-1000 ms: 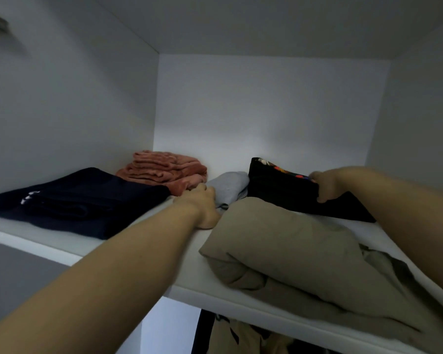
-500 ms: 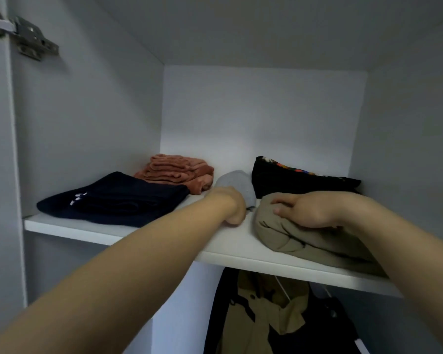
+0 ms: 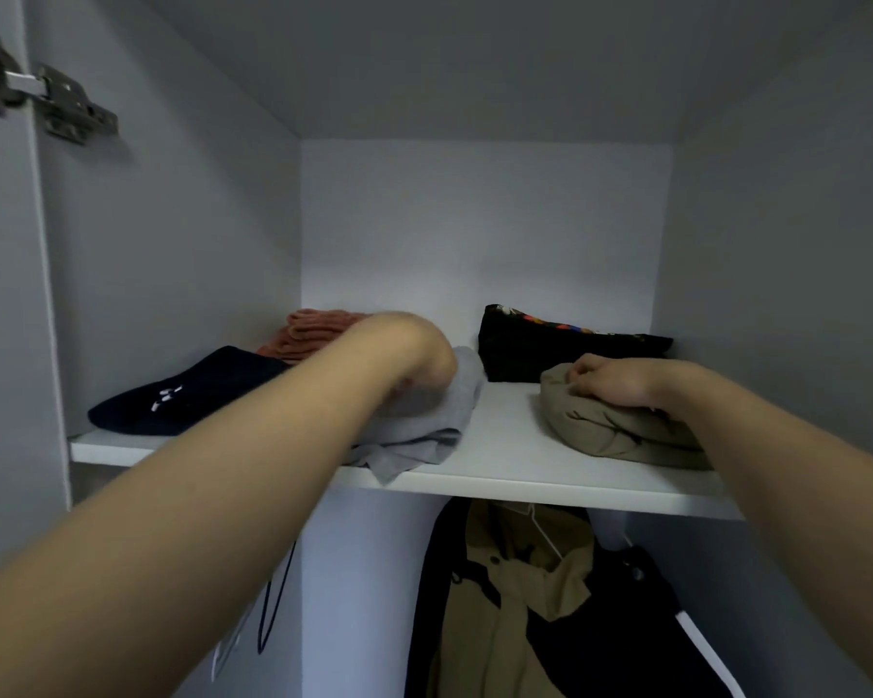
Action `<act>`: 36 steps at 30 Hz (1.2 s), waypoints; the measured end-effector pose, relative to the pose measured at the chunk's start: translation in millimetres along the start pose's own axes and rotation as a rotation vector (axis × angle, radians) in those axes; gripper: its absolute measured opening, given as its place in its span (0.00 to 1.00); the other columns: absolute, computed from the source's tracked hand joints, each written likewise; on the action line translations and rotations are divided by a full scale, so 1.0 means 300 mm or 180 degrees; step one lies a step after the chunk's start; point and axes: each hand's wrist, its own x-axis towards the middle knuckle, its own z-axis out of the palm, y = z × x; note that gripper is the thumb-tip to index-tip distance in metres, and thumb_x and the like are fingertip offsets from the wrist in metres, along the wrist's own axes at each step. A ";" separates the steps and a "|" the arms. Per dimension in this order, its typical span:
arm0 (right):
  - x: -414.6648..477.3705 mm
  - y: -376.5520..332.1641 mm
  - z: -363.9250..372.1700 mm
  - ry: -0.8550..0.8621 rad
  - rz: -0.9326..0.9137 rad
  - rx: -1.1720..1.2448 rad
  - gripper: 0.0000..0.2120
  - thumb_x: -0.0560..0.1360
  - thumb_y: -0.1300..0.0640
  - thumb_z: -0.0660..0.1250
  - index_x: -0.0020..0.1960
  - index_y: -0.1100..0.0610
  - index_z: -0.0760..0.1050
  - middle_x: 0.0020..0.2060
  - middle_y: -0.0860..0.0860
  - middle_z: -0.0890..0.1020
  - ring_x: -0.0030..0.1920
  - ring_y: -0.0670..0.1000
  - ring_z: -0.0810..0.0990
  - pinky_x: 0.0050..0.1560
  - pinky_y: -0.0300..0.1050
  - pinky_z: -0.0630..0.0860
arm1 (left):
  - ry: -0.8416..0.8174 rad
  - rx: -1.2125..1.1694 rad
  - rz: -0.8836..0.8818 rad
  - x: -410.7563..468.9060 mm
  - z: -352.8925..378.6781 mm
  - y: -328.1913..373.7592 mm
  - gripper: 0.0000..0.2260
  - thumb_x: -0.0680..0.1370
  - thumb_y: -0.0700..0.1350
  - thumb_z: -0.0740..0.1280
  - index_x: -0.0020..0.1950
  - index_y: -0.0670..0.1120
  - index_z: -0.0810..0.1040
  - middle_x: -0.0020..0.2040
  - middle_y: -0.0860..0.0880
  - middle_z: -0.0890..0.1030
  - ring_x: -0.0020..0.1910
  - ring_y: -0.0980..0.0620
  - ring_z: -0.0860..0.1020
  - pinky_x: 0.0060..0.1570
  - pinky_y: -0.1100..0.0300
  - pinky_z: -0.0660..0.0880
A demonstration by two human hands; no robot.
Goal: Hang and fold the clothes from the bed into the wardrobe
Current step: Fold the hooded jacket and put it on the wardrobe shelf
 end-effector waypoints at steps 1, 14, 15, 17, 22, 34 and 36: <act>0.003 -0.004 -0.005 -0.0018 0.0040 -0.0049 0.15 0.82 0.47 0.57 0.68 0.46 0.70 0.68 0.51 0.74 0.67 0.55 0.72 0.72 0.54 0.65 | 0.0283 -0.0013 0.0067 0.012 0.018 0.029 0.25 0.84 0.57 0.57 0.76 0.43 0.69 0.64 0.41 0.78 0.61 0.41 0.80 0.59 0.48 0.73; -0.135 -0.264 0.132 0.1030 -0.0723 -0.0326 0.18 0.82 0.47 0.56 0.65 0.56 0.70 0.65 0.58 0.75 0.62 0.60 0.75 0.54 0.53 0.72 | 0.0183 -0.0919 -0.0267 0.059 0.033 -0.029 0.22 0.77 0.54 0.64 0.65 0.43 0.80 0.63 0.40 0.80 0.55 0.42 0.80 0.48 0.53 0.75; -0.143 -0.298 0.146 0.0861 -0.0720 -0.0177 0.20 0.84 0.45 0.53 0.64 0.58 0.72 0.64 0.59 0.77 0.60 0.61 0.77 0.52 0.51 0.73 | 0.0316 -0.1251 -0.0313 0.063 0.032 -0.057 0.20 0.79 0.50 0.65 0.69 0.44 0.77 0.66 0.41 0.78 0.59 0.41 0.79 0.49 0.52 0.75; -0.138 -0.353 0.164 0.0394 -0.0618 0.0153 0.28 0.87 0.45 0.45 0.71 0.64 0.70 0.69 0.64 0.74 0.67 0.62 0.74 0.62 0.51 0.71 | 0.0471 -0.2096 -0.0358 0.075 0.029 -0.111 0.16 0.82 0.43 0.63 0.69 0.44 0.76 0.65 0.42 0.79 0.61 0.40 0.79 0.57 0.47 0.77; -0.073 -0.401 0.205 0.0101 -0.0390 0.0665 0.32 0.85 0.41 0.46 0.75 0.65 0.68 0.73 0.64 0.70 0.72 0.61 0.71 0.70 0.49 0.67 | 0.0034 -0.4108 -0.0566 0.061 0.048 -0.245 0.10 0.81 0.38 0.57 0.55 0.42 0.77 0.46 0.40 0.83 0.45 0.41 0.81 0.50 0.43 0.79; -0.006 -0.467 0.166 -0.0889 0.0136 0.2247 0.10 0.79 0.53 0.70 0.48 0.61 0.79 0.47 0.58 0.83 0.50 0.58 0.81 0.56 0.52 0.79 | -0.0234 -0.4603 -0.0180 0.069 0.135 -0.276 0.20 0.79 0.31 0.56 0.66 0.48 0.72 0.49 0.41 0.83 0.43 0.44 0.84 0.51 0.42 0.82; 0.003 -0.454 0.161 -0.0768 0.0178 0.2378 0.08 0.76 0.57 0.71 0.45 0.62 0.79 0.45 0.59 0.83 0.46 0.59 0.82 0.51 0.51 0.80 | -0.0033 -0.4762 0.0029 0.081 0.142 -0.252 0.29 0.79 0.29 0.55 0.67 0.62 0.62 0.54 0.44 0.81 0.46 0.43 0.84 0.43 0.45 0.84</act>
